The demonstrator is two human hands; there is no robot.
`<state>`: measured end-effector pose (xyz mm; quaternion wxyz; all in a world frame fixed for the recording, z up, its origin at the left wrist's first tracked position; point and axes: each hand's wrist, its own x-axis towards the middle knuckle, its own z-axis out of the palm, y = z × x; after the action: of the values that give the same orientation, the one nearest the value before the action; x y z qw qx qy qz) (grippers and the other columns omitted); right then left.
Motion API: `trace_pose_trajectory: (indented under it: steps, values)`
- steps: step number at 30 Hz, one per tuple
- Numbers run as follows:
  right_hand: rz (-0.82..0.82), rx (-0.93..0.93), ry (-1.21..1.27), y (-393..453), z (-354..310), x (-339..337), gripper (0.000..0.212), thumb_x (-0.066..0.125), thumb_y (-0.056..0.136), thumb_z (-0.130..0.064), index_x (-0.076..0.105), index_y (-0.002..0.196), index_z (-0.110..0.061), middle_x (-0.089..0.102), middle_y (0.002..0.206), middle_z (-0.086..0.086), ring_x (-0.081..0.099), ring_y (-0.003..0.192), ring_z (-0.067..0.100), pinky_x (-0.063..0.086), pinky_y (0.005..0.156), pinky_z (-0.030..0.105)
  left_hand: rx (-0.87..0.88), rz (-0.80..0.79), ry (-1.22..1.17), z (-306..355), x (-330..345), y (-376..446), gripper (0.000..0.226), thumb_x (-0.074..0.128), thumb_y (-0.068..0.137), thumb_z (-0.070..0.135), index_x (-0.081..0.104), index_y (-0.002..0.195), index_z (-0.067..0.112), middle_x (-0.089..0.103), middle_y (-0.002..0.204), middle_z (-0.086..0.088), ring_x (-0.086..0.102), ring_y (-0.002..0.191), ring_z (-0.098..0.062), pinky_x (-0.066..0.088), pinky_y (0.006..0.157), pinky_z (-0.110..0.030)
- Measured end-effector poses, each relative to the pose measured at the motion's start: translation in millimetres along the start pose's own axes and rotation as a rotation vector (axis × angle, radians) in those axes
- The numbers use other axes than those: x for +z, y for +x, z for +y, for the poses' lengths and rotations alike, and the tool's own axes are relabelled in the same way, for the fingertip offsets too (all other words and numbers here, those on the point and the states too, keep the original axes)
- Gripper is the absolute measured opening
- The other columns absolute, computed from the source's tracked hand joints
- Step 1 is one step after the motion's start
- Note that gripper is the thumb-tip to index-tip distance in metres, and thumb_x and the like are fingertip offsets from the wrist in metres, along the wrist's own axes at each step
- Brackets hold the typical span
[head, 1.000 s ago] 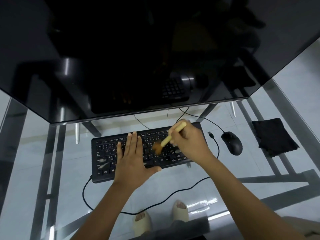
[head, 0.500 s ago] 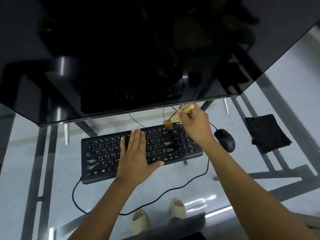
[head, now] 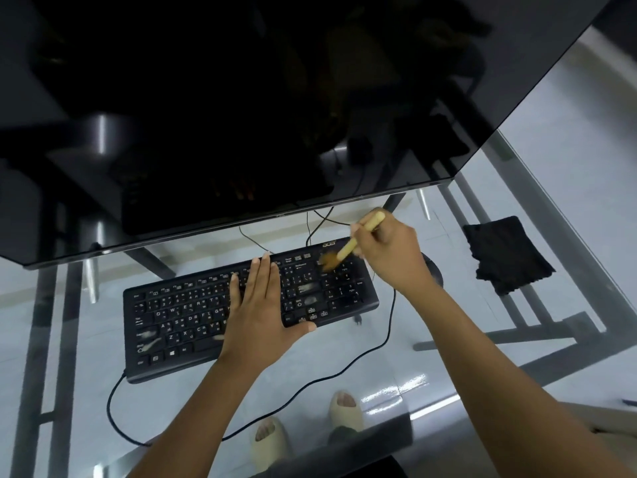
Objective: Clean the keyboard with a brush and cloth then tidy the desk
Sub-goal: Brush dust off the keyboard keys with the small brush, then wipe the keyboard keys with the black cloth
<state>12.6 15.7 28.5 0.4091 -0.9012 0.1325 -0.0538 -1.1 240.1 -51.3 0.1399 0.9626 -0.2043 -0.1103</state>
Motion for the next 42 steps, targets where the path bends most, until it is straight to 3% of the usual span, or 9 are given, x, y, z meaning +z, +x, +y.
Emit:
trace_pose_trajectory:
  steps: [2, 6, 9, 13, 17, 21, 25, 30, 42]
  values:
    - [-0.124, 0.023, -0.085, -6, 4, -2, 0.019, 0.058, 0.095, -0.029, 0.061, 0.092, -0.011, 0.068, 0.066, -0.001, 0.067, 0.062, 0.017, 0.057, 0.063, 0.027, -0.007, -0.012, -0.002, 1, 3, -2, 0.12, 0.032, 0.067, 0.087, 0.001, 0.152, 0.009, -0.013, 0.159, -0.002, -0.022, 0.145, -0.014, -0.012, 0.117, -0.047]
    - [0.092, 0.057, -0.052, -6, 9, -13, 0.016, 0.058, 0.095, -0.03, 0.06, 0.091, -0.014, 0.063, 0.065, -0.004, 0.061, 0.055, 0.008, 0.05, 0.055, 0.021, -0.023, -0.022, -0.002, 2, 2, -1, 0.121, 0.025, 0.064, 0.089, -0.003, 0.152, 0.011, -0.02, 0.157, 0.001, -0.026, 0.143, -0.012, -0.014, 0.117, -0.046]
    - [-0.103, 0.062, -0.056, -12, 5, -10, 0.022, 0.059, 0.094, -0.03, 0.059, 0.086, -0.01, 0.064, 0.064, -0.004, 0.064, 0.057, 0.006, 0.052, 0.059, 0.021, -0.027, -0.026, 0.006, 3, 1, 0, 0.121, 0.026, 0.064, 0.089, -0.004, 0.152, 0.011, -0.021, 0.157, 0.0, -0.027, 0.143, -0.012, -0.014, 0.117, -0.045]
    - [0.104, 0.049, -0.034, -15, 5, -12, 0.018, 0.057, 0.096, -0.025, 0.059, 0.087, -0.01, 0.059, 0.057, -0.009, 0.059, 0.052, 0.0, 0.042, 0.052, 0.008, -0.031, -0.023, -0.007, 7, -3, 0, 0.119, 0.037, 0.069, 0.086, -0.003, 0.152, 0.01, -0.022, 0.155, 0.0, -0.026, 0.143, -0.014, -0.014, 0.117, -0.045]
    - [-0.109, 0.06, -0.132, -18, 10, -5, 0.02, 0.057, 0.095, -0.03, 0.061, 0.09, -0.011, 0.065, 0.065, -0.001, 0.063, 0.057, 0.01, 0.053, 0.058, 0.024, -0.021, -0.01, -0.002, 5, -3, 0, 0.119, 0.034, 0.068, 0.085, -0.002, 0.152, 0.009, -0.02, 0.156, -0.001, -0.025, 0.143, -0.014, -0.014, 0.116, -0.045]
    - [0.18, 0.025, -0.088, -21, 13, -11, 0.015, 0.056, 0.095, -0.026, 0.06, 0.092, -0.013, 0.064, 0.068, -0.005, 0.059, 0.057, 0.003, 0.042, 0.054, 0.014, -0.019, -0.021, 0.006, 6, -2, 0, 0.118, 0.04, 0.072, 0.084, -0.005, 0.152, 0.01, -0.021, 0.157, -0.002, -0.027, 0.142, -0.015, -0.014, 0.117, -0.046]
    - [-0.117, 0.018, -0.075, -32, 9, -2, 0.014, 0.061, 0.093, -0.026, 0.062, 0.086, -0.014, 0.065, 0.065, -0.006, 0.064, 0.061, 0.01, 0.053, 0.061, 0.02, -0.021, -0.02, 0.017, 4, -2, -1, 0.116, 0.039, 0.073, 0.083, -0.005, 0.152, 0.01, -0.019, 0.159, -0.004, -0.027, 0.142, -0.015, -0.015, 0.117, -0.045]
    - [0.287, 0.143, 0.056, -41, 34, -26, 0.006, 0.07, 0.086, -0.019, 0.065, 0.082, -0.018, 0.064, 0.086, -0.002, 0.061, 0.068, 0.007, 0.05, 0.065, 0.021, -0.005, -0.005, 0.008, 11, -7, -1, 0.114, 0.044, 0.075, 0.08, 0.001, 0.152, 0.008, -0.013, 0.16, -0.006, -0.024, 0.143, -0.016, -0.016, 0.116, -0.045]
    - [0.444, 0.4, -0.046, -31, 126, -110, 0.012, 0.058, 0.094, -0.01, 0.064, 0.103, -0.006, 0.064, 0.095, 0.012, 0.058, 0.076, 0.019, 0.044, 0.063, 0.022, 0.261, 0.029, -0.027, 144, -18, 60, 0.09, 0.037, 0.09, 0.065, 0.007, 0.152, 0.008, -0.001, 0.161, -0.006, -0.01, 0.147, -0.018, -0.005, 0.119, -0.045]
